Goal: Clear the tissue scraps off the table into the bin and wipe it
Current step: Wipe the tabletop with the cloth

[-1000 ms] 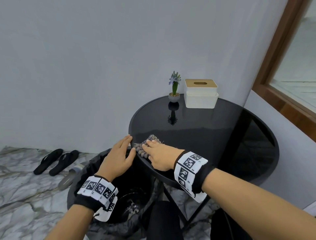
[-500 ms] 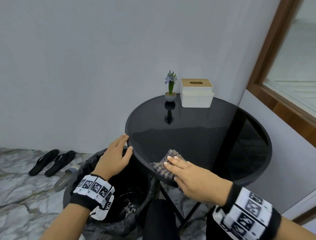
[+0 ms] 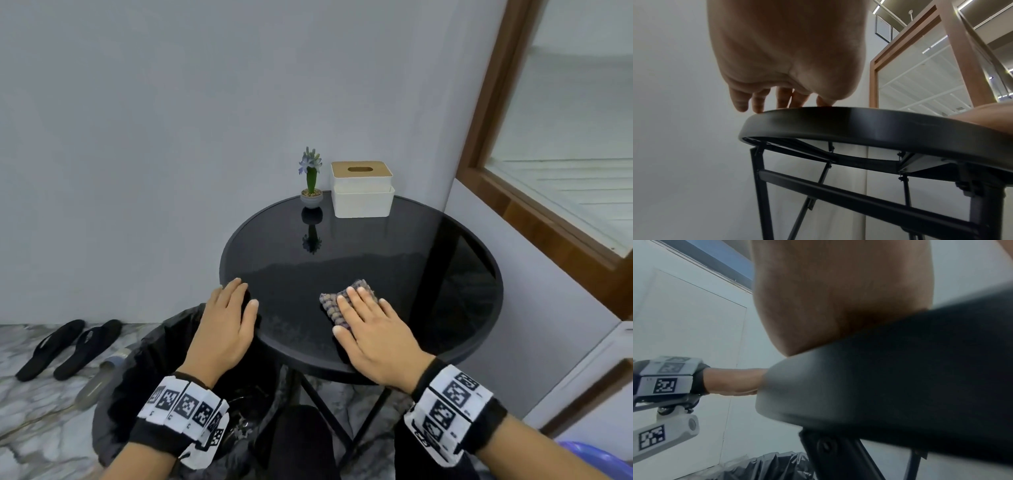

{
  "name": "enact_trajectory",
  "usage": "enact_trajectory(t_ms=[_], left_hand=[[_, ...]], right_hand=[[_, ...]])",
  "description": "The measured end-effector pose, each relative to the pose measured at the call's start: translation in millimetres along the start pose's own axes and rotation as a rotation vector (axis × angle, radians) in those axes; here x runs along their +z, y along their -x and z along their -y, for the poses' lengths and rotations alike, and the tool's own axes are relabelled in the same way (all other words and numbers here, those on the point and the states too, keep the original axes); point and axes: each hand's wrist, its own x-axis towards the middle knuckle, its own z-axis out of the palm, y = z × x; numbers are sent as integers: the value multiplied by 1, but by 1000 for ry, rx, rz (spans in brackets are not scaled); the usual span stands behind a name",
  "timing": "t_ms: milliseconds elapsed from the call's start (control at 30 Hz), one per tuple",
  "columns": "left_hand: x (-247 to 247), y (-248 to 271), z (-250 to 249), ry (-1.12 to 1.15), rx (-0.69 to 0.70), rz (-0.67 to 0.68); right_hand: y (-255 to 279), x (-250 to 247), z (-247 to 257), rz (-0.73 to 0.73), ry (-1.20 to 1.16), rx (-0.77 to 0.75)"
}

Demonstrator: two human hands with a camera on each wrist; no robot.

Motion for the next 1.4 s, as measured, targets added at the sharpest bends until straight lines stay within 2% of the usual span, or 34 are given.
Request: enact_trajectory(t_ms=[133,233,433,700,900,1400], left_hand=[[12,-3,-24,23,56,-7],[20,-7,-43,36,99,5],[32,-12,-68,34,135,29],[45,-16,-79,-21,203,47],[46,-15,-76,-54,220,63],[45,-11,-79,-19,211,59]], right_hand=[[1,-3,3,101,-18,-148],[15,-9,-11,130,-4,-184],[19,-24,-61,153,63,-46],[-36,-29,-50,266,35,-40],[-56,-34,-68,327,0,17],[-54,-58,-181,249,-47,277]])
